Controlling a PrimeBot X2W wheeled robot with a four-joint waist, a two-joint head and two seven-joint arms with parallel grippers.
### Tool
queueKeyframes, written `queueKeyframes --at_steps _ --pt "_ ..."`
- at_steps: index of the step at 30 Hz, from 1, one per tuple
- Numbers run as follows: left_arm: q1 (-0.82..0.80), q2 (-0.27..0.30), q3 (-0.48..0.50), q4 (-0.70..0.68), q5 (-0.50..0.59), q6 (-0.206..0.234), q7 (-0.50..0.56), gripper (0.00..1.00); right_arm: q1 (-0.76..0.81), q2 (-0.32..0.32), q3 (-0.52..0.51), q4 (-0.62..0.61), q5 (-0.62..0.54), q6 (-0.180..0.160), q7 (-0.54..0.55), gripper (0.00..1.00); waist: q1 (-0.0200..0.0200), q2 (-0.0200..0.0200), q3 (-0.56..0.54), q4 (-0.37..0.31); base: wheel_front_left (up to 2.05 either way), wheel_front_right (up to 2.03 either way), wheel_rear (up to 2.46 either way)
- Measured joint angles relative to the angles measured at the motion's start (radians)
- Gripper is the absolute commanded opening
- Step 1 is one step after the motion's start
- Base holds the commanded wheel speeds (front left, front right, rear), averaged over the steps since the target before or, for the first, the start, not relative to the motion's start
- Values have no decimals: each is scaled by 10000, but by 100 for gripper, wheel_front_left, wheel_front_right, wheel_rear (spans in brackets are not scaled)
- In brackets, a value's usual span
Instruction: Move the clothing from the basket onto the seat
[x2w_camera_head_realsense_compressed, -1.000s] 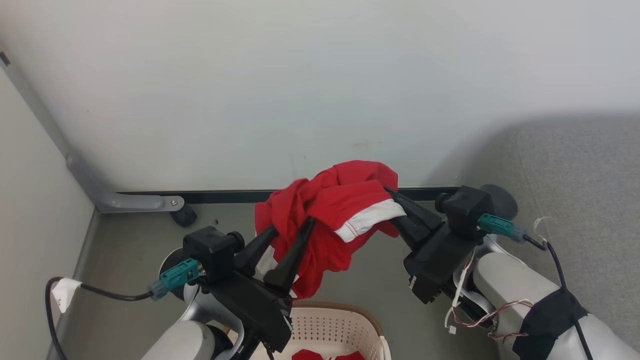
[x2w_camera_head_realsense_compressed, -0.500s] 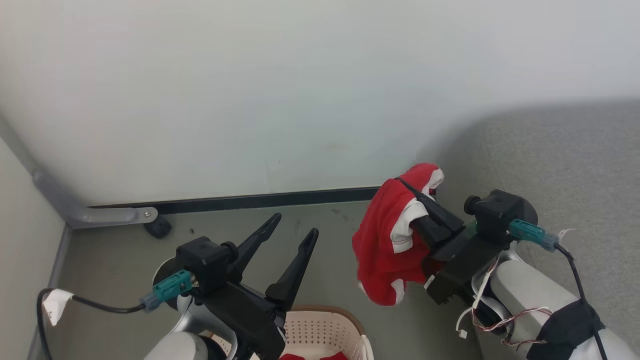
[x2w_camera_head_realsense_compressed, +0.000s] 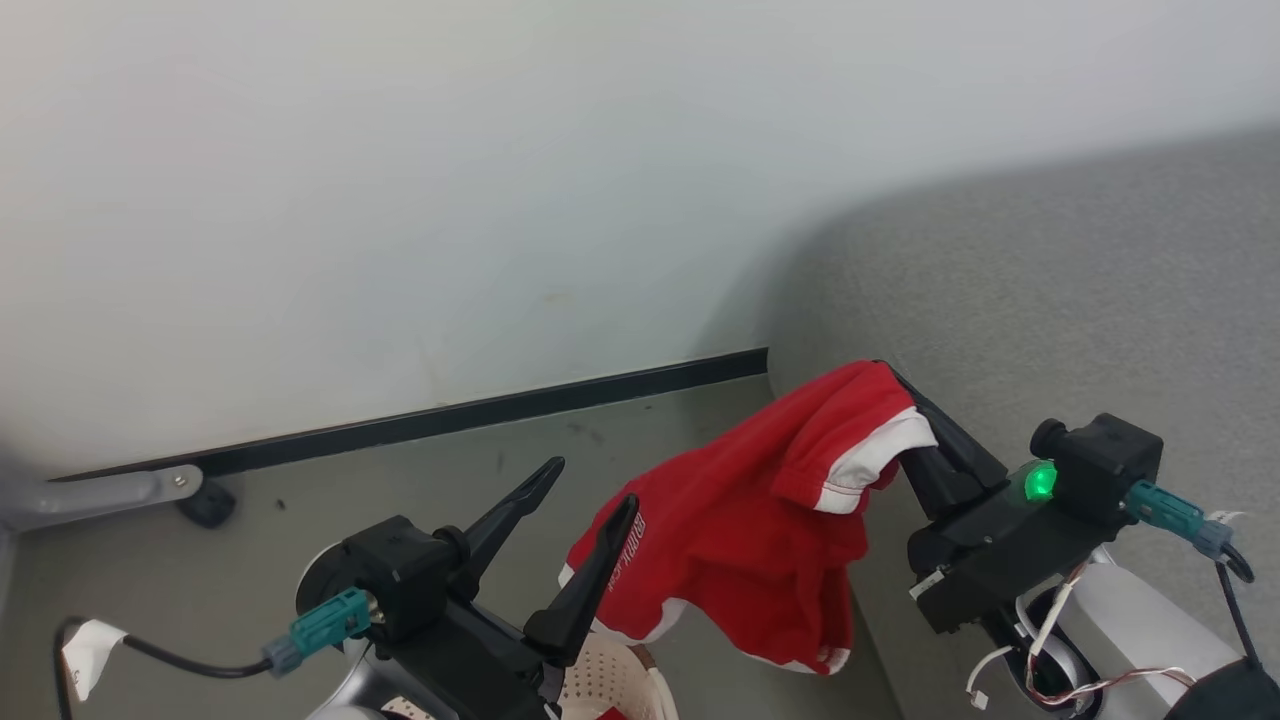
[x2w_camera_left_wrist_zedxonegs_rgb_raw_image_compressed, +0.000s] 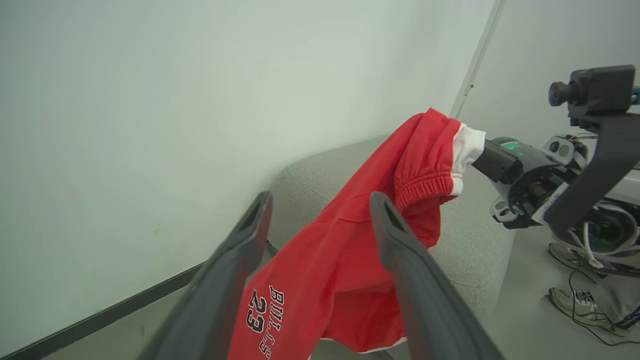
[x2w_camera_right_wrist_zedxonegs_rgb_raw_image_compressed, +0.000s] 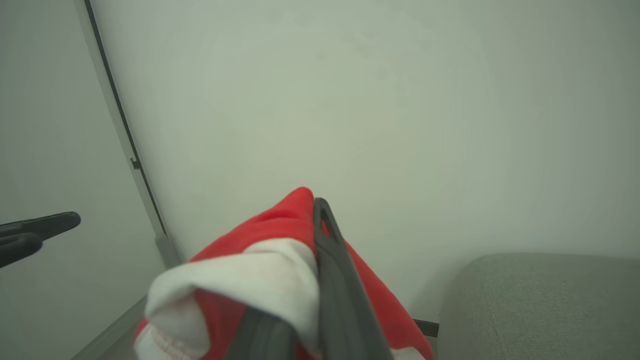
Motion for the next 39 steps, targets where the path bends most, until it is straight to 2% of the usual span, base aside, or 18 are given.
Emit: queueKeyframes --at_steps 7,17,30,39 --pt "7 132 6 -232 73 -77 -86 100 601 -215 -662 -861 144 -253 0 0 0 0 117 -759 0 0 0" --pt "9 370 -109 -629 502 -173 -167 100 1045 -330 -1476 -1916 182 -433 -2 0 0 0 365 -1818 0 0 0" --pt "-134 408 -303 -782 658 -337 -161 100 1368 -416 -2476 -2556 184 -468 -33 0 0 0 974 -2992 0 0 0" --pt "-525 316 -516 -654 696 -428 -69 100 1270 -583 -2987 -2736 61 -272 -46 0 0 0 1380 -3305 0 0 0"
